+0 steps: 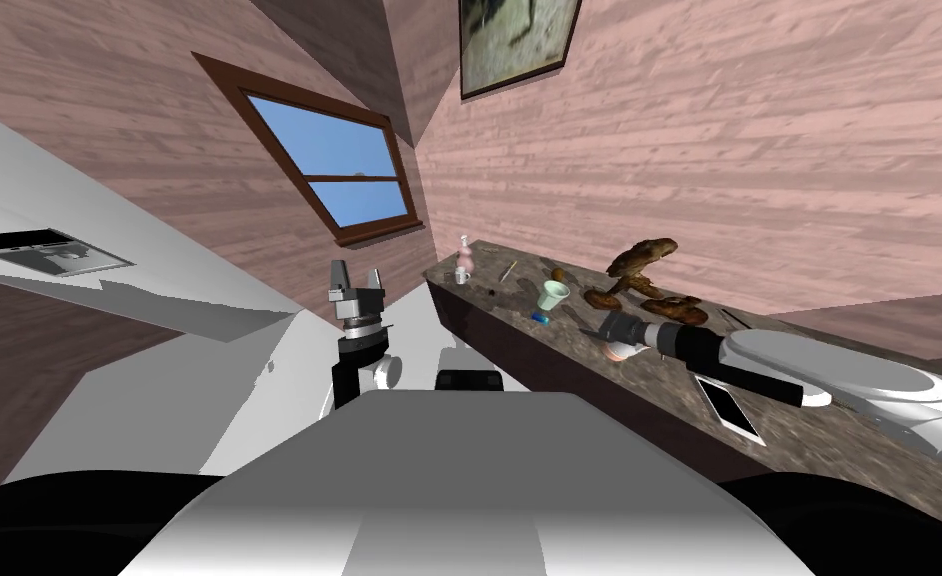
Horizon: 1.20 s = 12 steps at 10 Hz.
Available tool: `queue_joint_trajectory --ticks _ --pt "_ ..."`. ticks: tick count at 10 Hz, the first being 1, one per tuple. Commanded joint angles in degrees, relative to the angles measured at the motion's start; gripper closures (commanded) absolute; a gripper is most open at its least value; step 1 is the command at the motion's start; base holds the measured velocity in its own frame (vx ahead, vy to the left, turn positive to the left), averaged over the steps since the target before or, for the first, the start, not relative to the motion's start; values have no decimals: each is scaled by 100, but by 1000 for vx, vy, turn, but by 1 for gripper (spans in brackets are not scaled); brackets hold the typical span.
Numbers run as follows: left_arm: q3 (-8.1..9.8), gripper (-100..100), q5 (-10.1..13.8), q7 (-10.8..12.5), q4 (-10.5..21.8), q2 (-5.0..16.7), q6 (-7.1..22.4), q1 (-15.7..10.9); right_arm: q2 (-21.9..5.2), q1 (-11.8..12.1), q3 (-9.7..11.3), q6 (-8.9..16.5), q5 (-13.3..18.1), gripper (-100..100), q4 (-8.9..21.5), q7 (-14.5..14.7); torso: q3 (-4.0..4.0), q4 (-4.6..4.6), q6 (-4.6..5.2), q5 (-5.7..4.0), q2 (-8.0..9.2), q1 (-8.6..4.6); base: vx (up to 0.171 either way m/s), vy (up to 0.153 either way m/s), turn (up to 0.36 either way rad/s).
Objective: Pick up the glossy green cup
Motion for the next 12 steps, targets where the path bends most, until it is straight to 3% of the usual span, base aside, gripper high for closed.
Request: queue_joint_trajectory --ticks 1,7,12 --pt "0 0 0 0 0 0 0 0 -231 123 -90 -7 83 -100 4 9 0 0 0 0 0 0 47 30 15" --pt "0 0 0 0 0 0 0 0 -1123 441 -279 -88 494 -100 270 118 1 0 0 0 1 0 57 24 19" --pt "0 0 0 0 0 0 0 0 -2031 787 -488 -175 945 -100 558 239 -1 -1 1 0 -2 3 68 29 23"
